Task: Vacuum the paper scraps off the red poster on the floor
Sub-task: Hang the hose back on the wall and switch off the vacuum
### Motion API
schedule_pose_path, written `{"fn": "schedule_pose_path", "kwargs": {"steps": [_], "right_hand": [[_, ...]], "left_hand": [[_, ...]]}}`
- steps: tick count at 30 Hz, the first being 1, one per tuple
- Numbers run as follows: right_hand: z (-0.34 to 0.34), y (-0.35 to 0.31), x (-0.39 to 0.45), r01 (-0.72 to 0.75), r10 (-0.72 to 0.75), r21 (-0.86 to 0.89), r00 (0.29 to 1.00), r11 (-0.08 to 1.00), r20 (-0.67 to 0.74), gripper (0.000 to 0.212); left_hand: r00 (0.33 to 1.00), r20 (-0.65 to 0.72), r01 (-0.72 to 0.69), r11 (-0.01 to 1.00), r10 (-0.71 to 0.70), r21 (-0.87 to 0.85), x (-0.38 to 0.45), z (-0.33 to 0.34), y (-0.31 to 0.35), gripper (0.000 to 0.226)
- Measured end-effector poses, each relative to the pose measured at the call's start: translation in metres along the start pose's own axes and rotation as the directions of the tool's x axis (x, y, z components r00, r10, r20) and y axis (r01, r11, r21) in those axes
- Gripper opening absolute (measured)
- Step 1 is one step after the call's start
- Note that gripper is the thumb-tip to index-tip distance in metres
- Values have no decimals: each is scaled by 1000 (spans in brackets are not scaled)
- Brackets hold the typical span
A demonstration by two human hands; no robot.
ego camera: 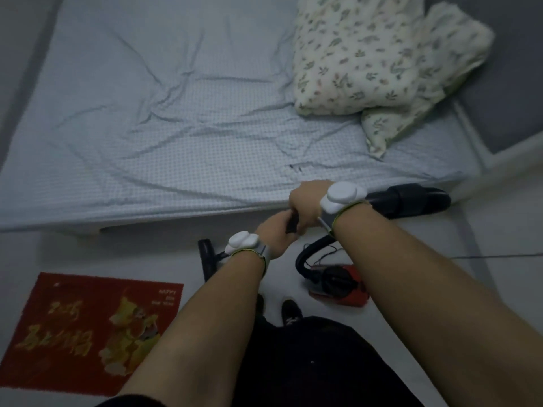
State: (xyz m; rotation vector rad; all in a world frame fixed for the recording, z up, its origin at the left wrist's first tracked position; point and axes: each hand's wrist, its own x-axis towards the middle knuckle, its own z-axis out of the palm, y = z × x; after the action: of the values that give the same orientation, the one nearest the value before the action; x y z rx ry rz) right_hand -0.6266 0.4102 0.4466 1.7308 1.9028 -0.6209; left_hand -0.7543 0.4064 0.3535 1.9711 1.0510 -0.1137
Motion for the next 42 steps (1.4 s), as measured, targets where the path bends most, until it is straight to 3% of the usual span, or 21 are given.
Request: {"fn": "schedule_pose_path", "kwargs": {"steps": [2, 6, 8, 10, 11, 14, 16, 19, 22, 25, 29, 36, 39, 42], "right_hand": [[20, 23, -16, -123, 123, 6, 981, 992, -153, 27], [32, 32, -32, -266, 243, 7, 868, 964, -433, 18], [38, 37, -48, -295, 262, 62, 709, 953, -654, 15], [59, 47, -71, -364, 349, 188, 449, 912, -823, 12], [72, 50, -86, -404, 420, 272, 341, 873, -841, 11], [102, 48, -107, -420, 629, 519, 183, 745, -755, 10], [123, 49, -117, -382, 744, 654, 157, 652, -650, 9], [161, 61, -142, -355, 936, 866, 162, 352, -314, 10], [180, 72, -156, -203, 976, 975, 214, 87, -42, 11], [191, 90, -165, -24, 980, 995, 175, -96, 99, 9], [214, 116, -179, 54, 963, 970, 146, -236, 226, 17], [248, 148, -198, 79, 934, 937, 146, -340, 326, 20], [258, 153, -201, 82, 918, 926, 191, -368, 348, 20], [270, 161, -208, 103, 913, 914, 172, -391, 371, 20]], "left_hand": [[991, 84, -108, 992, 102, 66, 16, 12, 17, 29], [992, 48, -121, 988, 116, 101, 27, 21, 13, 24], [989, 69, -138, 982, 130, 128, 32, 24, 17, 18], [979, 119, -179, 975, 163, 135, 38, 30, 28, 17], [972, 148, -206, 967, 185, 149, 41, 36, 38, 17], [968, 132, -235, 956, 214, 174, 48, 46, 48, 20], [964, 113, -254, 957, 240, 142, 48, 50, 51, 22], [940, 165, -322, 938, 300, 128, 50, 67, 72, 23], [926, 203, -351, 923, 318, 157, 58, 83, 92, 24], [917, 263, -359, 908, 300, 215, 67, 105, 111, 26], [912, 288, -370, 889, 293, 268, 74, 131, 130, 24], [912, 313, -367, 872, 267, 324, 82, 154, 152, 26], [901, 346, -382, 857, 262, 345, 91, 163, 164, 26], [887, 380, -408, 834, 264, 372, 97, 181, 181, 27]]}}
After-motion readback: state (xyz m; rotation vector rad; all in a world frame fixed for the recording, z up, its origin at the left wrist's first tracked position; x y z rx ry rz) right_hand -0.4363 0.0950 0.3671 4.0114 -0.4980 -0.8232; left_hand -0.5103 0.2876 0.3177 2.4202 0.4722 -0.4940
